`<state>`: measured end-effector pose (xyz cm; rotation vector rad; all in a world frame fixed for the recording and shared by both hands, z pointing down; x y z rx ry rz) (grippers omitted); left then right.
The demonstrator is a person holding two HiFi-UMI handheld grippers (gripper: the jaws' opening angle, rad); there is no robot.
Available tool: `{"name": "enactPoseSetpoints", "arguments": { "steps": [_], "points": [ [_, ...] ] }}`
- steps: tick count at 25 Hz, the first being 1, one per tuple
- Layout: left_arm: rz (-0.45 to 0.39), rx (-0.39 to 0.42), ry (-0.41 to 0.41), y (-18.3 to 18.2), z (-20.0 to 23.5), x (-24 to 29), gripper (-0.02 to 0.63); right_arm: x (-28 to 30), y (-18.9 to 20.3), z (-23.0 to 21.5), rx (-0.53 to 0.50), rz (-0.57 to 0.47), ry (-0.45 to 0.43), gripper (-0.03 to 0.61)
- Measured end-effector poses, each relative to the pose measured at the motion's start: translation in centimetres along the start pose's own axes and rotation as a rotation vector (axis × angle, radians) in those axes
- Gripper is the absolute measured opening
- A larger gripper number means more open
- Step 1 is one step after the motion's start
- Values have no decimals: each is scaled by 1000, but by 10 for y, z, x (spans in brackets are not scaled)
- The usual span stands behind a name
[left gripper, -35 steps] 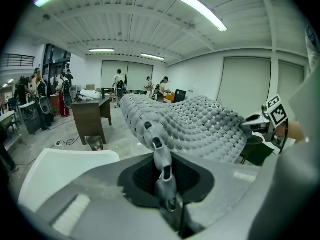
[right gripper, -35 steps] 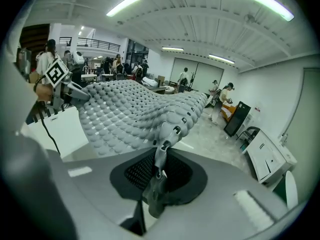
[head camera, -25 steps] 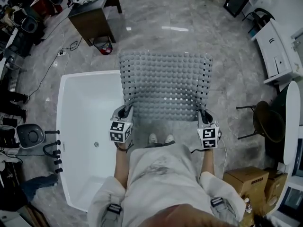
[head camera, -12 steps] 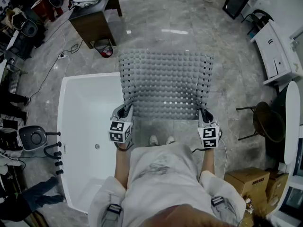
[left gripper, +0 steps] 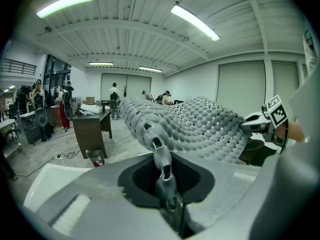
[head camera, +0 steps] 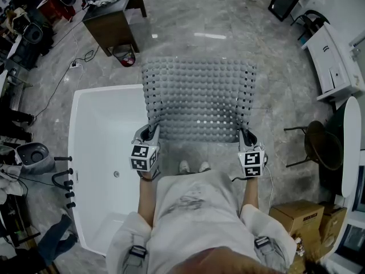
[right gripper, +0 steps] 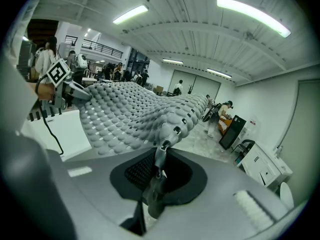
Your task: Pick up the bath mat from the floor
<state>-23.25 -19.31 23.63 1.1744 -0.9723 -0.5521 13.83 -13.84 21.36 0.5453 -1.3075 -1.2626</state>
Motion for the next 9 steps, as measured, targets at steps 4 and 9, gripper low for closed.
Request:
{"name": "enactPoseSetpoints", "arguments": {
  "steps": [4,9],
  "points": [
    [2,-1,-2,1,0,-1,46,-1,-1,0,-3,-4,-2,41],
    [-3,2,0,1,-4,-4,46,-5,0,-2,-13,-5,-3,41]
  ]
}}
Point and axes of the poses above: the fingertips, and each gripper's own axes: x forward along the fingers, z to its left, y out of its underside, the point moved 5 cm from there along -x, backward along the fingers, and after that the axes turned 8 degrees about -z, right-handed, at the moved point
